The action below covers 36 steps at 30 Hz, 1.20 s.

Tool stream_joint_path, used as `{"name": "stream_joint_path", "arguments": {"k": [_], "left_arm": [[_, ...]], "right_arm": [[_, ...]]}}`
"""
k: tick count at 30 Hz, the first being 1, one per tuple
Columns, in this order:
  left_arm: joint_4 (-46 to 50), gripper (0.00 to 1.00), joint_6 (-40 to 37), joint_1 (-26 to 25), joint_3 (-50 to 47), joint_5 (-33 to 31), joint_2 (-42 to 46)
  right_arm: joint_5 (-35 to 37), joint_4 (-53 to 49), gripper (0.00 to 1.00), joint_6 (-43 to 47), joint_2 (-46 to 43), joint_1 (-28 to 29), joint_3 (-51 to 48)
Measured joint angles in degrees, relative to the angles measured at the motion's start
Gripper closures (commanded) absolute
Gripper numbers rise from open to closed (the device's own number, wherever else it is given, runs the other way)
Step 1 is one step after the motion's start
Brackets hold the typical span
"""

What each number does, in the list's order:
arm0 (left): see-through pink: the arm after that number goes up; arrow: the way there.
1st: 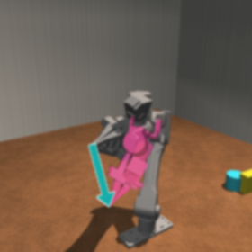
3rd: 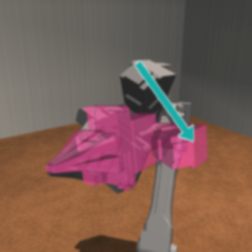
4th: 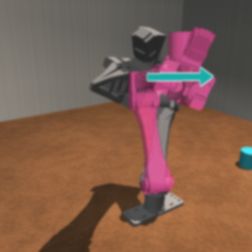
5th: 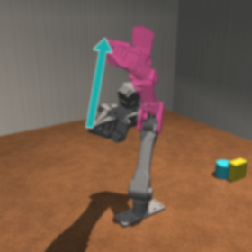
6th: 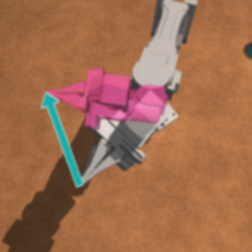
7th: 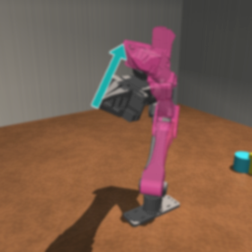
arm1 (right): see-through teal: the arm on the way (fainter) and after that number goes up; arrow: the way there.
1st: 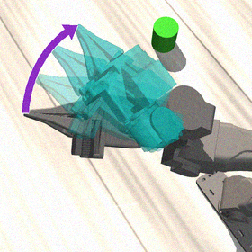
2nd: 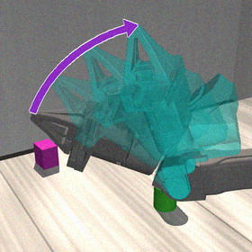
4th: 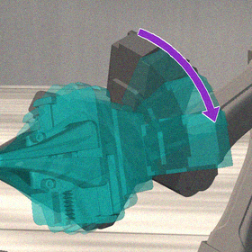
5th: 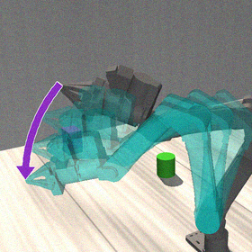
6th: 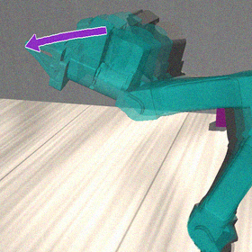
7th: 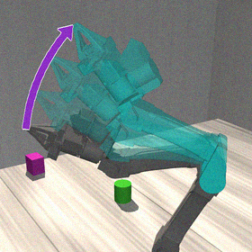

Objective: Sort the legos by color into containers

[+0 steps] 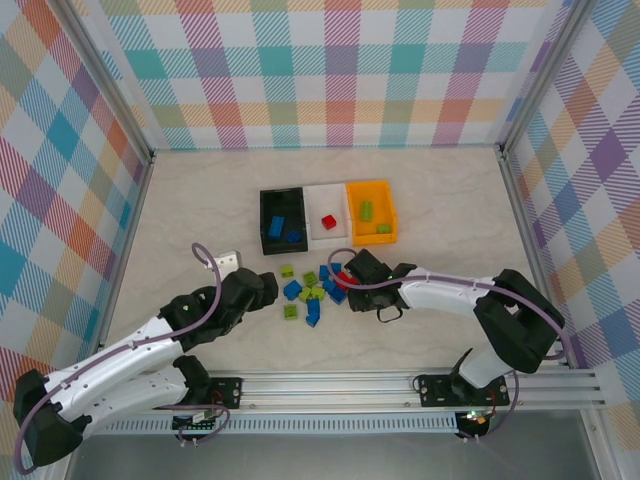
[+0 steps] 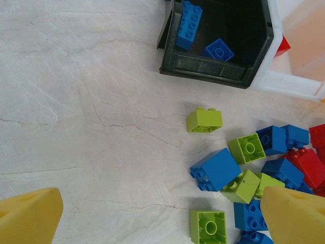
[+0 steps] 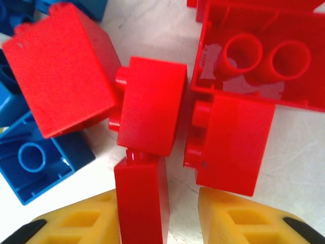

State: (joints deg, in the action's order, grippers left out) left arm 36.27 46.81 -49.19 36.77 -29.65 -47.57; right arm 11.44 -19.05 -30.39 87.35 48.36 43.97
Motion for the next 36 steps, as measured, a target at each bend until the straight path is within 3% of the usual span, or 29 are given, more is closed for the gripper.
{"name": "stream_joint_path", "arguments": {"k": [10, 14, 21, 25, 30, 36], "left_arm": [[0.00, 0.00, 0.00, 0.13, 0.00, 0.00, -0.85], [0.02, 0.00, -0.02, 0.20, 0.00, -0.02, -0.85], [0.17, 0.00, -0.04, 0.20, 0.02, -0.26, -0.66], [1.07, 0.00, -0.04, 0.26, 0.13, -1.03, -0.70], [1.31, 0.00, -0.04, 0.37, 0.26, -1.18, -0.72], [2.47, 0.00, -0.04, 0.63, 0.79, -1.05, -0.98]], "right_arm": [[0.31, 0.52, 0.80, -0.07, 0.24, 0.00, 0.52], [-0.39, -1.05, 0.82, -0.09, -2.03, 0.11, -0.07], [-3.98, -7.61, 0.82, 1.55, -14.36, 0.11, -0.24], [-6.21, -10.97, 0.82, 3.48, -16.35, 0.04, 4.09], [-7.54, -10.64, 0.82, 6.51, -7.50, -2.25, 18.32], [-6.67, -7.89, 0.82, 9.51, 12.02, -7.63, 37.07]]}}
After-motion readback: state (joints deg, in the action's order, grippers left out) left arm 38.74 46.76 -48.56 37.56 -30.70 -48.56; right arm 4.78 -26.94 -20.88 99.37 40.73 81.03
